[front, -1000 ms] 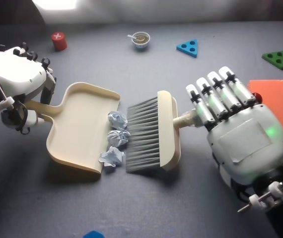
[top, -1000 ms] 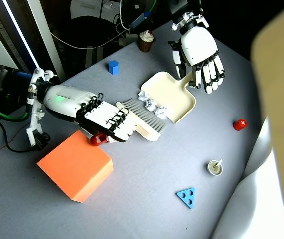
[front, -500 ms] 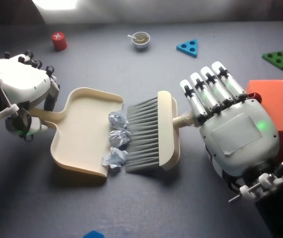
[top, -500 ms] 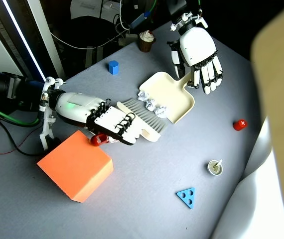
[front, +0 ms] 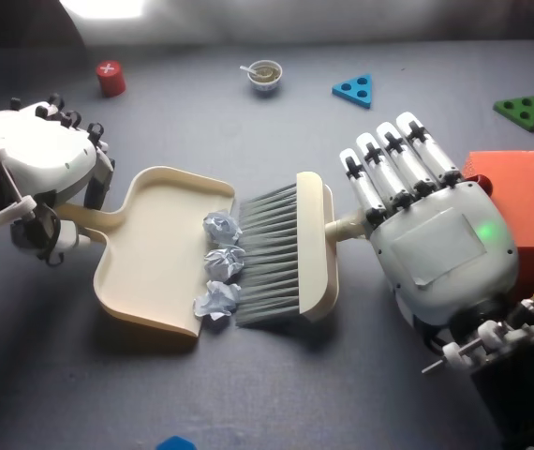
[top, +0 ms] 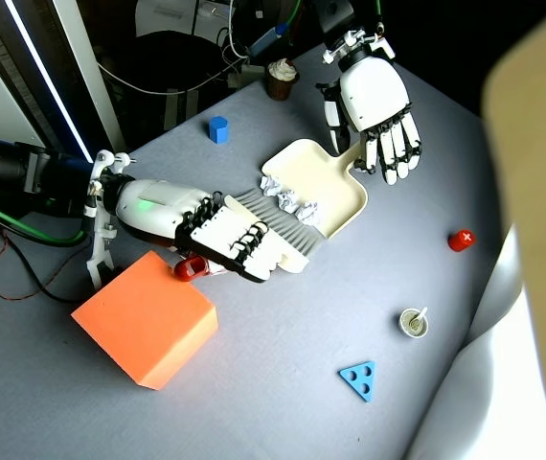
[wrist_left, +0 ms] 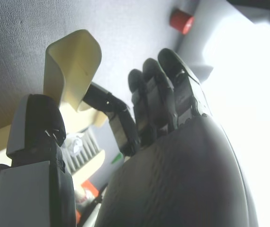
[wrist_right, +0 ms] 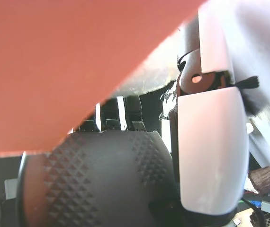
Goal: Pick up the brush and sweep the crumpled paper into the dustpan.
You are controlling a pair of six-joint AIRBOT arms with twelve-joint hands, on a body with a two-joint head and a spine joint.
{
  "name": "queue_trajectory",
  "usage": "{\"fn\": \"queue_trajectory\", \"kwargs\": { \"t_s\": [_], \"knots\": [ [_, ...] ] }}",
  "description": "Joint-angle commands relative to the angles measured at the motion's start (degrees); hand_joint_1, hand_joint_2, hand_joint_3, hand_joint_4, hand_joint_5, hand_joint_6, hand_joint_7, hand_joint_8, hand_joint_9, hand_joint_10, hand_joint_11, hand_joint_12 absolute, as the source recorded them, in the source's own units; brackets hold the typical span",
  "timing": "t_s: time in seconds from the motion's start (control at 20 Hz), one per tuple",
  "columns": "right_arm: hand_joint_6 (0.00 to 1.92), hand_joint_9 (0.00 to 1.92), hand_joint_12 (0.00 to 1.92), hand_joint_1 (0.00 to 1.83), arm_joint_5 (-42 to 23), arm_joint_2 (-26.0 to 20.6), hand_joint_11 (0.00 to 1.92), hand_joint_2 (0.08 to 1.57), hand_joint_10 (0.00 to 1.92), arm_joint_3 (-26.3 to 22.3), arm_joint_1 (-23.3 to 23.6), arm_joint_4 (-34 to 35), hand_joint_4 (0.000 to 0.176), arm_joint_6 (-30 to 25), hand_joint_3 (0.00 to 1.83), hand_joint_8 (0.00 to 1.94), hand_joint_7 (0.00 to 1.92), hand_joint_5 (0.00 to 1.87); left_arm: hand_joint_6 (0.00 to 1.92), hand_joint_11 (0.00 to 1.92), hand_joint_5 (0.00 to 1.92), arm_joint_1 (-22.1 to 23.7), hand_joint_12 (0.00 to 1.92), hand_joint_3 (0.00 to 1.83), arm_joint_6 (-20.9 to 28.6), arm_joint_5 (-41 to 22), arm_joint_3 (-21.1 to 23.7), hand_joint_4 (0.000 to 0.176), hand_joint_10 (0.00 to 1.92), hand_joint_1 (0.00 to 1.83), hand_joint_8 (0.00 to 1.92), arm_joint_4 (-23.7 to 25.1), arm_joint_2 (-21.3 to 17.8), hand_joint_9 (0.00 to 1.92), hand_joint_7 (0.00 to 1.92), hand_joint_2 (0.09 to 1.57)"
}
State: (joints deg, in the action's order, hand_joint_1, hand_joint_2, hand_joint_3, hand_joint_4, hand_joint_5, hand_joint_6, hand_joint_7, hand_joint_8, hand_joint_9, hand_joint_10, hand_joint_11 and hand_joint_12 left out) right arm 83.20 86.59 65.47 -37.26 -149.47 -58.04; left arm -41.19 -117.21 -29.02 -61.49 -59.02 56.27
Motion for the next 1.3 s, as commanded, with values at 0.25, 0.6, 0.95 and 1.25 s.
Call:
{"fn": "queue_trajectory", "kwargs": {
  "t_s": [0.25, 0.6, 0.95, 1.25],
  "knots": [
    [0.01, 0.63, 0.16, 1.07, 6.02, 1.00, 0.57, 1.11, 0.02, 2.31, 0.86, -3.77, 0.000, -0.19, 0.00, 0.02, 0.61, 0.55, 1.24, 0.00, 0.81, 0.42, 0.76, 0.00, 0.76, -5.31, -0.66, 0.000, 0.00, 1.03, 0.00, 2.27, 0.37, 0.31, 0.37, 1.20],
    [0.75, 1.07, 1.13, 1.23, 6.23, -0.17, 0.52, 1.14, 0.06, 1.77, 0.69, -5.35, 0.000, -0.02, 0.00, 1.32, 0.86, 1.03, 1.20, 0.00, 0.84, 0.42, 0.67, 0.00, 1.36, -6.71, -0.66, 0.018, 0.00, 1.02, 0.00, 2.50, 0.33, 0.30, 0.40, 1.19],
    [1.92, 1.33, 1.92, 1.53, 7.60, -2.73, 1.43, 1.18, 1.92, 0.10, 0.41, -6.74, 0.049, 2.45, 0.00, 1.94, 1.09, 0.98, 1.18, 0.00, 0.85, 0.41, 0.70, 0.00, 1.42, -6.67, -0.46, 0.000, 0.00, 1.04, 0.00, 2.60, 0.33, 0.29, 0.36, 1.18],
    [1.92, 1.27, 1.92, 1.60, 6.57, -5.22, 1.43, 1.20, 1.92, -3.89, 0.69, -8.52, 0.176, 6.98, 0.00, 1.94, 1.00, 0.85, 1.19, 0.00, 0.85, 0.34, 0.70, 0.00, 1.42, -6.44, -0.48, 0.000, 0.00, 1.05, 0.00, 2.54, 0.26, 0.28, 0.36, 1.19]
  ]
}}
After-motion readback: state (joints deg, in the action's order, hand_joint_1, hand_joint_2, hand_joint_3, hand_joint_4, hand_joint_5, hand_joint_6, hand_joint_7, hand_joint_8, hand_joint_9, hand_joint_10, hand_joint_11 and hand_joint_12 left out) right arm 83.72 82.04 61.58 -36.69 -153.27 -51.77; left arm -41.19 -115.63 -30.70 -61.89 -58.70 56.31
